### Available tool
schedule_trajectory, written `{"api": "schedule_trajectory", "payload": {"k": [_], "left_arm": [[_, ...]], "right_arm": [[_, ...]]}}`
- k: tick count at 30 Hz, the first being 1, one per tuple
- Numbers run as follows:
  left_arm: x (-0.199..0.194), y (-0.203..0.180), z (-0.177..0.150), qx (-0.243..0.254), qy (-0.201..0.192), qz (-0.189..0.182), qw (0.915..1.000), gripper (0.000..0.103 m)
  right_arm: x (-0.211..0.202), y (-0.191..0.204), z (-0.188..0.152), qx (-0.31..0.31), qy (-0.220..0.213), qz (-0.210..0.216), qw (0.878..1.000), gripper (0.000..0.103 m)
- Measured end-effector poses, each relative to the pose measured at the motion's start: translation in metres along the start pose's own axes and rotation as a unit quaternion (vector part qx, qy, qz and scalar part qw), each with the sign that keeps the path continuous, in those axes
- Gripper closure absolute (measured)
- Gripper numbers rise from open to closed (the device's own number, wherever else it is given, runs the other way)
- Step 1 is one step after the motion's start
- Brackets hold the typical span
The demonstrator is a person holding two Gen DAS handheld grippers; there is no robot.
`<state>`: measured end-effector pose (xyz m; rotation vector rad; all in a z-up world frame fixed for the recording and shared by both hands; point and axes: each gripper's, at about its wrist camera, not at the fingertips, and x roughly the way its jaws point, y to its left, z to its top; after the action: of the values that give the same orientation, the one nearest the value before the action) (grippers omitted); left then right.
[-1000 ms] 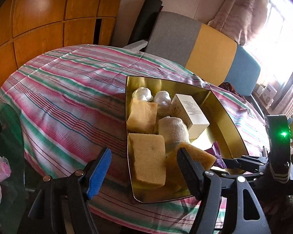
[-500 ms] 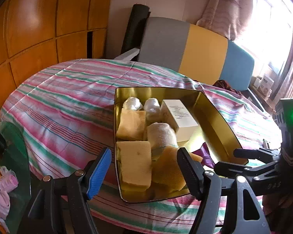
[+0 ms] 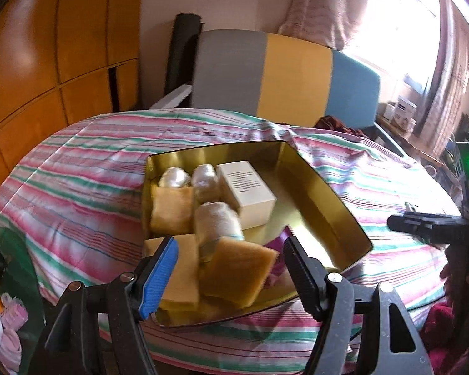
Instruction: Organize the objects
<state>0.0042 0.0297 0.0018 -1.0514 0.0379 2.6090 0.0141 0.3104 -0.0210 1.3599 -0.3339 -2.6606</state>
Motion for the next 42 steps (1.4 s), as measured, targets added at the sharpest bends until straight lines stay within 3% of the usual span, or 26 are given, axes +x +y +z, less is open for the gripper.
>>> {"api": "schedule_trajectory", "payload": {"k": [7, 12, 15, 19, 21, 23, 27, 31, 36, 42], "left_arm": [[0.005, -0.033, 0.008, 0.034, 0.008, -0.038, 0.9987, 0.032], [0.010, -0.067, 0.013, 0.076, 0.013, -0.068, 0.9947, 0.032], [0.012, -0.091, 0.017, 0.101, 0.015, -0.090, 0.9907, 0.032], [0.022, -0.130, 0.019, 0.138, 0.030, -0.122, 0.9823, 0.032], [0.028, -0.151, 0.017, 0.159, 0.040, -0.137, 0.9769, 0.032], [0.036, -0.171, 0.015, 0.176, 0.052, -0.148, 0.9718, 0.032], [0.054, -0.214, 0.012, 0.199, 0.078, -0.173, 0.9615, 0.032], [0.064, -0.264, 0.010, 0.247, 0.087, -0.211, 0.9415, 0.032], [0.076, -0.329, 0.004, 0.322, 0.084, -0.255, 0.9077, 0.032], [0.100, -0.392, 0.002, 0.379, 0.095, -0.278, 0.8775, 0.032]], "right_arm": [[-0.047, -0.093, -0.010, 0.071, -0.029, -0.084, 0.993, 0.000], [-0.093, -0.160, -0.027, 0.141, -0.061, -0.145, 0.977, 0.000], [-0.122, -0.200, -0.040, 0.192, -0.090, -0.186, 0.959, 0.000], [-0.154, -0.253, -0.066, 0.281, -0.140, -0.220, 0.924, 0.000], [-0.162, -0.270, -0.083, 0.324, -0.163, -0.218, 0.906, 0.000], [-0.170, -0.286, -0.097, 0.384, -0.188, -0.189, 0.884, 0.000], [-0.180, -0.293, -0.103, 0.402, -0.225, -0.168, 0.871, 0.000], [-0.179, -0.294, -0.103, 0.408, -0.232, -0.151, 0.870, 0.000], [-0.177, -0.296, -0.105, 0.418, -0.238, -0.126, 0.868, 0.000], [-0.179, -0.301, -0.114, 0.436, -0.254, -0.106, 0.857, 0.000]]}}
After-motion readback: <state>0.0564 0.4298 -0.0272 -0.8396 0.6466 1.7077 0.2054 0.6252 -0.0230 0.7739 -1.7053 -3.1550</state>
